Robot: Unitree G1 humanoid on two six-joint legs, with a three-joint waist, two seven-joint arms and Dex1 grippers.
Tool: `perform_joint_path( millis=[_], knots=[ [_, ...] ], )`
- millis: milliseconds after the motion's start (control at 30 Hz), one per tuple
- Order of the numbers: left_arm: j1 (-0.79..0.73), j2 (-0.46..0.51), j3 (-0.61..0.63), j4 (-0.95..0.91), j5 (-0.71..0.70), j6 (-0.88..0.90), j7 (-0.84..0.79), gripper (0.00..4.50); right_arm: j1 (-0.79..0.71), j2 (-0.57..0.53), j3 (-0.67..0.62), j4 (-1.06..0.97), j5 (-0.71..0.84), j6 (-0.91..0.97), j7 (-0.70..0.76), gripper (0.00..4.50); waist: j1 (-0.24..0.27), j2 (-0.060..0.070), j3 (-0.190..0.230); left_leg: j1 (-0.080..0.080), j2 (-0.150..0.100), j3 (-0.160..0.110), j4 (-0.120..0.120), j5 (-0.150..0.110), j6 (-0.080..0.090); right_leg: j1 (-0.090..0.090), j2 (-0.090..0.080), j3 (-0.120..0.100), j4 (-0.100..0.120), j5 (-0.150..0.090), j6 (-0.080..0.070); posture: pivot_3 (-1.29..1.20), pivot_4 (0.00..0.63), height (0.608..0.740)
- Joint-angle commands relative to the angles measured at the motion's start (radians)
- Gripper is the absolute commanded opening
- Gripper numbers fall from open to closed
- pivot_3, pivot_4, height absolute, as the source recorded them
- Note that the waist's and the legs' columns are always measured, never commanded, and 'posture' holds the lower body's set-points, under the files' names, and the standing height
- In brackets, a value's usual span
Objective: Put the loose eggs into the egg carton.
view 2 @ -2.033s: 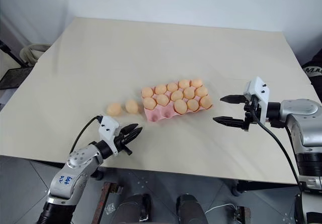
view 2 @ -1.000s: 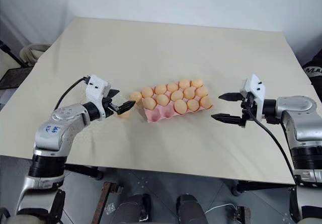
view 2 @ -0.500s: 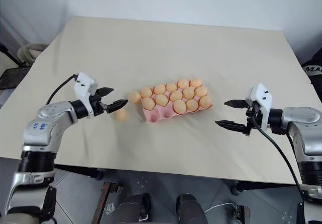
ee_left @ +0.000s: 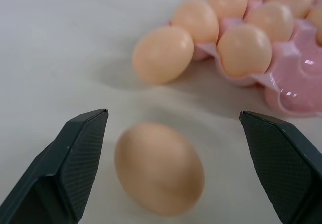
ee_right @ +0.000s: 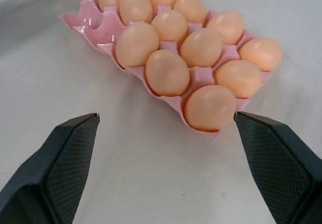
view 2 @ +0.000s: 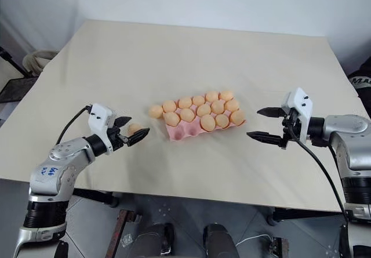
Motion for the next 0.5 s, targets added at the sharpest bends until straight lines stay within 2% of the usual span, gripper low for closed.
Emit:
perform_joint_path(
  millis=[33, 433, 500],
  knots=[
    [0.003, -0.017, -0.011, 0.011, 0.020, -0.035, 0.022, 4.47, -0.024, -0.006, -0.004, -0.004, 0.002, -0.017, 0.011, 4.50, 0.001, 0.000, 0.000, 0.000, 0.000, 0.000, 0.000, 0.000, 0.000, 0.000, 0.000, 0.000, 0.000, 0.000, 0.000, 0.00, 0.150, 0.740],
    [0.003, -0.048, -0.012, 0.028, 0.032, -0.032, 0.067, 4.47, -0.035, -0.014, -0.002, 0.002, -0.006, -0.008, 0.014, 4.50, 0.000, 0.000, 0.000, 0.000, 0.000, 0.000, 0.000, 0.000, 0.000, 0.000, 0.000, 0.000, 0.000, 0.000, 0.000, 0.00, 0.150, 0.740],
    [-0.004, -0.052, -0.018, 0.037, 0.035, -0.035, 0.068, 4.08, -0.035, -0.014, -0.002, 0.001, -0.007, -0.007, 0.012, 4.50, 0.001, 0.000, 0.000, 0.000, 0.000, 0.000, 0.000, 0.000, 0.000, 0.000, 0.000, 0.000, 0.000, 0.000, 0.000, 0.00, 0.150, 0.740]
  ],
)
